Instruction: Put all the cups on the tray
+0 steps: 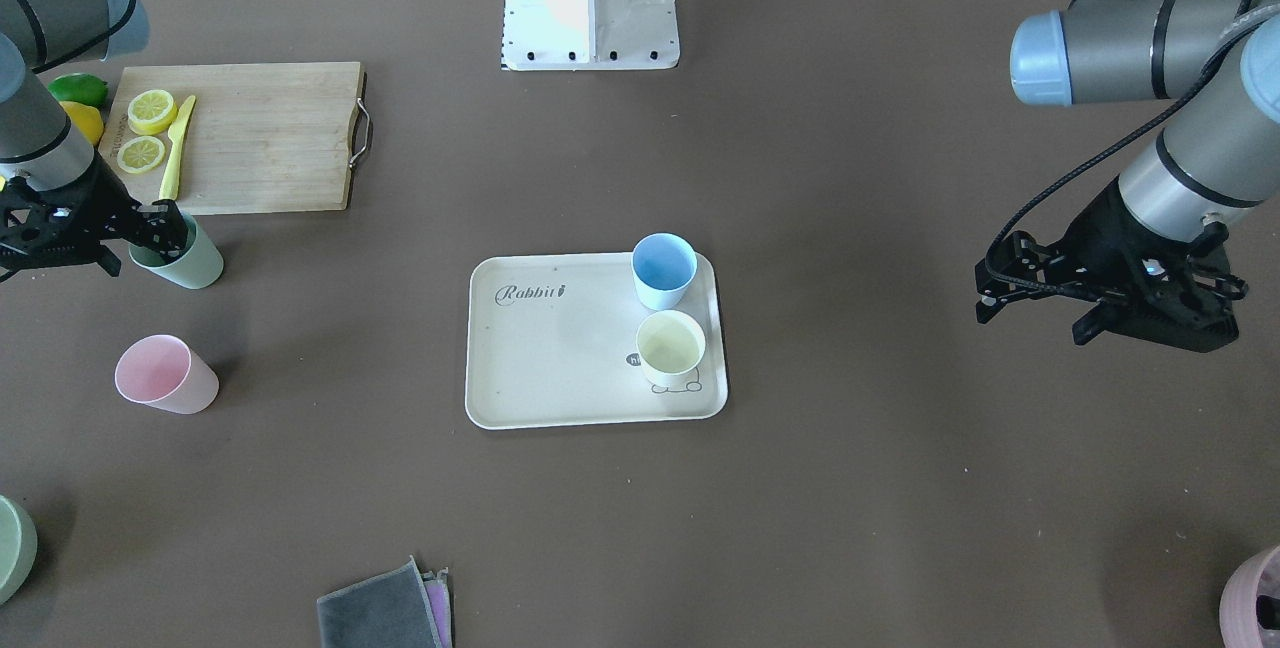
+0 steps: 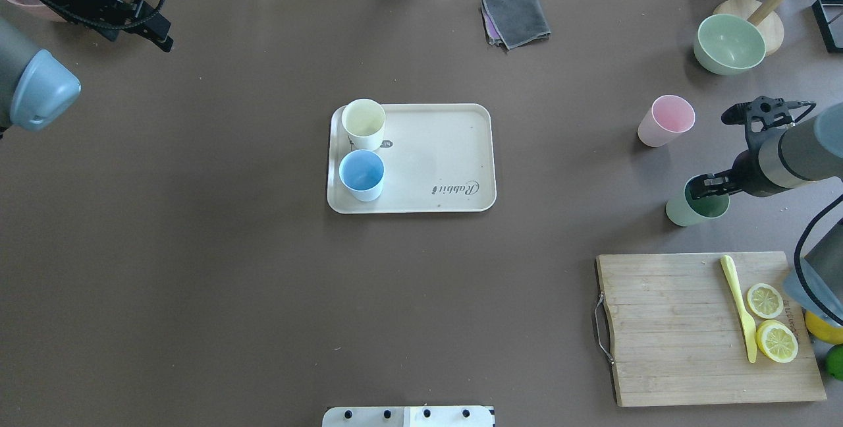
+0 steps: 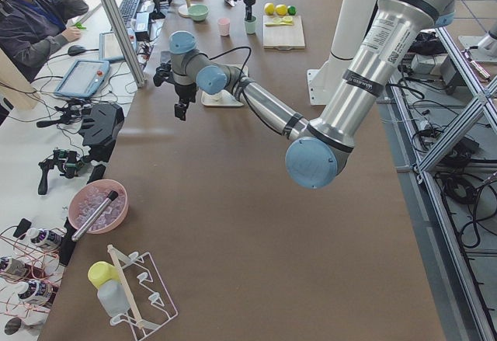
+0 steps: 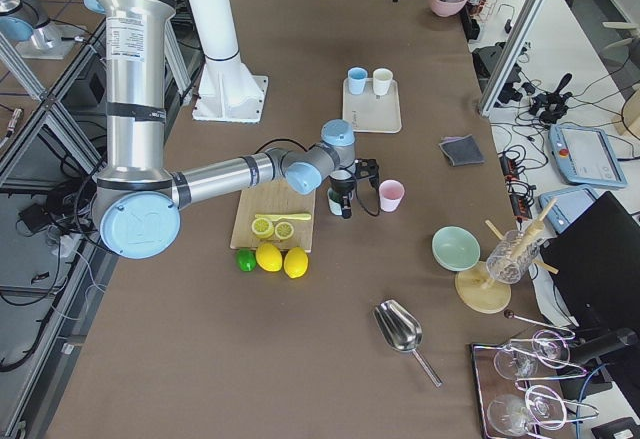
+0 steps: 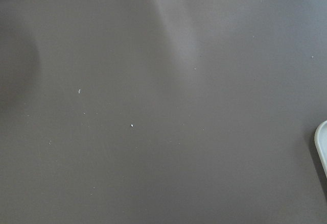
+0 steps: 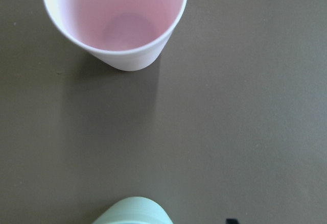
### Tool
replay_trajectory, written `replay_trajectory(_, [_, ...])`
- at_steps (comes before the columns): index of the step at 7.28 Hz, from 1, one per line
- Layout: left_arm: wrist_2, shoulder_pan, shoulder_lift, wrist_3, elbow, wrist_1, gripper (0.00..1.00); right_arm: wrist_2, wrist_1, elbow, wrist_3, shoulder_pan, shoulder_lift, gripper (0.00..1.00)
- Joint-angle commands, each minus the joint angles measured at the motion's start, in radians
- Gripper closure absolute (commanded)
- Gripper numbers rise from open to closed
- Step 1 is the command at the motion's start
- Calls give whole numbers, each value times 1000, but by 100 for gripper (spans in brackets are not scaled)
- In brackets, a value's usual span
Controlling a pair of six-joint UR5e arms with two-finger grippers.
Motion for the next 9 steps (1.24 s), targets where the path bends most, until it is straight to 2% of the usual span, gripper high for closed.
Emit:
replay_trajectory(1, [-1, 3, 0, -7, 0, 0, 2, 10, 12, 22, 4, -2, 0, 100])
replay_trajectory(3, [-8, 4, -2, -7, 0, 0, 2, 48, -4, 79, 31, -2, 15, 100])
replay_trajectory(4, [-9, 6, -2, -9, 1, 0, 2, 53, -24, 74, 165, -3, 98, 100])
replay_trajectory(5, [-9, 7, 0, -9, 0, -2, 2, 39, -170, 71, 321, -37, 262, 100])
replay_trajectory(6, [-8, 9, 0, -9, 1, -2, 2, -43, -310, 68, 388, -108, 389, 100])
replay_trajectory(7, [-6, 9, 0, -10, 3, -3, 2, -129, -324, 26, 472, -182, 473, 100])
replay_trajectory(8, [-3, 12, -1, -10, 3, -5, 2, -140, -330, -68, 557, -221, 595, 100])
replay_trajectory(9, [-3, 17, -2, -13, 6, -5, 2, -186, -322, -143, 568, -248, 666, 100])
